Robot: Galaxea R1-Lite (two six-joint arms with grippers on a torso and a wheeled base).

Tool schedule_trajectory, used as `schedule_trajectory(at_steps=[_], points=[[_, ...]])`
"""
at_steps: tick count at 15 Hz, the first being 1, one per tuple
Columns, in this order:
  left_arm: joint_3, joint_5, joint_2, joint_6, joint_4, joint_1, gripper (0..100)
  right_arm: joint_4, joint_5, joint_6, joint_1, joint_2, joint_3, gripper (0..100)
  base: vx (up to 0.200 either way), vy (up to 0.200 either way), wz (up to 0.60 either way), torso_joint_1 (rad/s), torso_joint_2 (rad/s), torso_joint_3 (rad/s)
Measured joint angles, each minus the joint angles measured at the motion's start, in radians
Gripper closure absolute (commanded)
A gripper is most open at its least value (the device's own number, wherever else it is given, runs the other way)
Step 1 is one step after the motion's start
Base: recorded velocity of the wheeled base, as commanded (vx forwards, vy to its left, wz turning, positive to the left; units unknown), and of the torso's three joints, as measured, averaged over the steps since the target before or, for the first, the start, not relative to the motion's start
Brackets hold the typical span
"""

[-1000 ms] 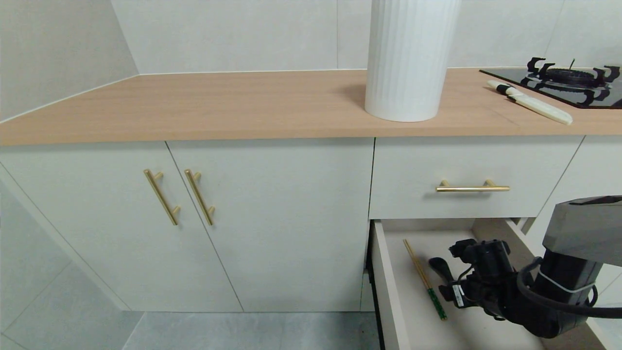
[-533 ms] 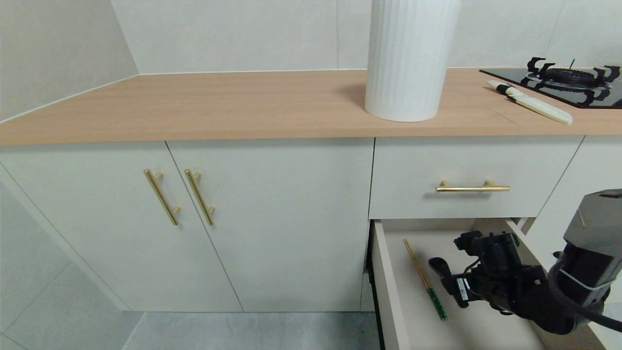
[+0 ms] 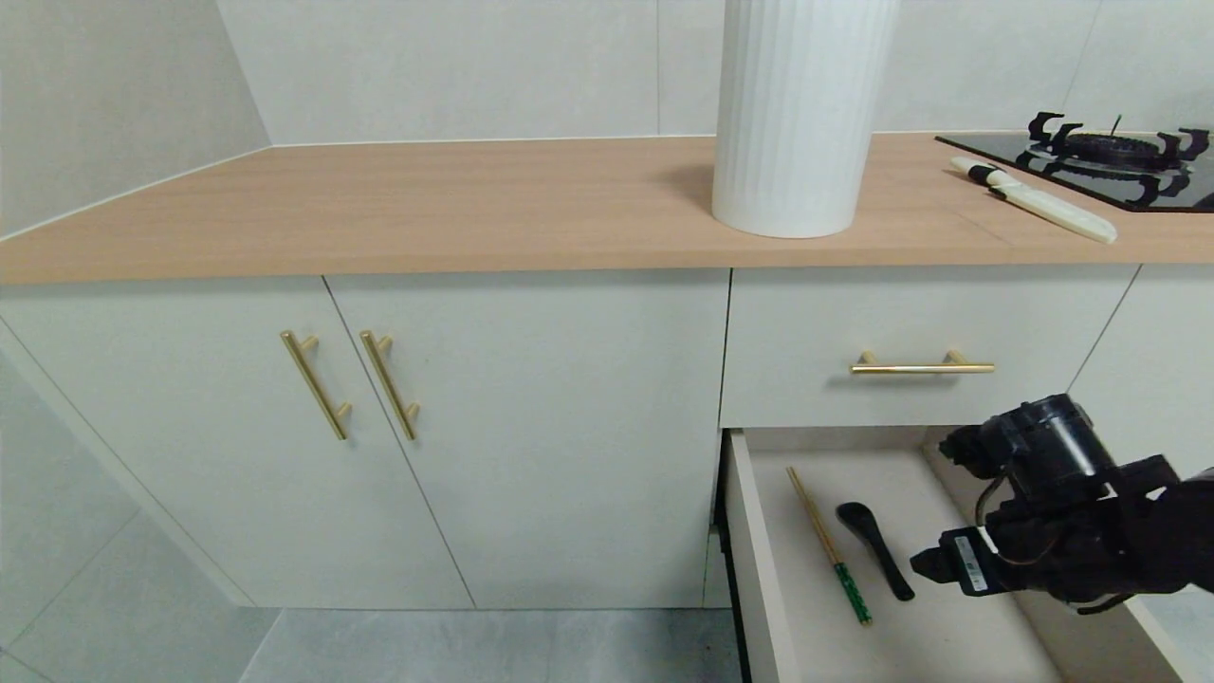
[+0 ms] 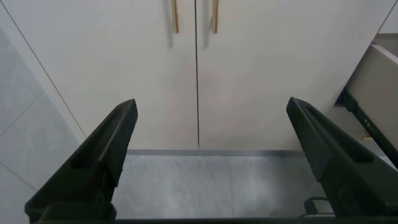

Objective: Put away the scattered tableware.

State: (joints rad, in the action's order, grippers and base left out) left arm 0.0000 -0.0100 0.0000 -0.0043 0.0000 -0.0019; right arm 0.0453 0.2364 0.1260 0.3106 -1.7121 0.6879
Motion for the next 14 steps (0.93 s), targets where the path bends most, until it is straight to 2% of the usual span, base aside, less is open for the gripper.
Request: schedule_trajectory(at_steps=[2, 7, 14], points=[[0.000, 0.000, 0.000, 0.000, 0.000, 0.000, 0, -0.187, -0.076, 0.056, 0.029, 0.123, 0.093, 0, 0.000, 0.000, 0.00, 0.000, 0.00, 0.000], [0.000, 0.000, 0.000, 0.000, 0.000, 0.001, 0, -0.261, -0.100, 0.075, 0.073, 0.244, 0.154, 0, 0.000, 0.000, 0.00, 0.000, 0.00, 0.000], [0.000, 0.000, 0.000, -0.001, 0.000, 0.000, 0, -0.300, -0.096, 0.069, 0.081, 0.258, 0.155, 0, -0.200, 0.000, 0.00, 0.005, 0.00, 0.002]])
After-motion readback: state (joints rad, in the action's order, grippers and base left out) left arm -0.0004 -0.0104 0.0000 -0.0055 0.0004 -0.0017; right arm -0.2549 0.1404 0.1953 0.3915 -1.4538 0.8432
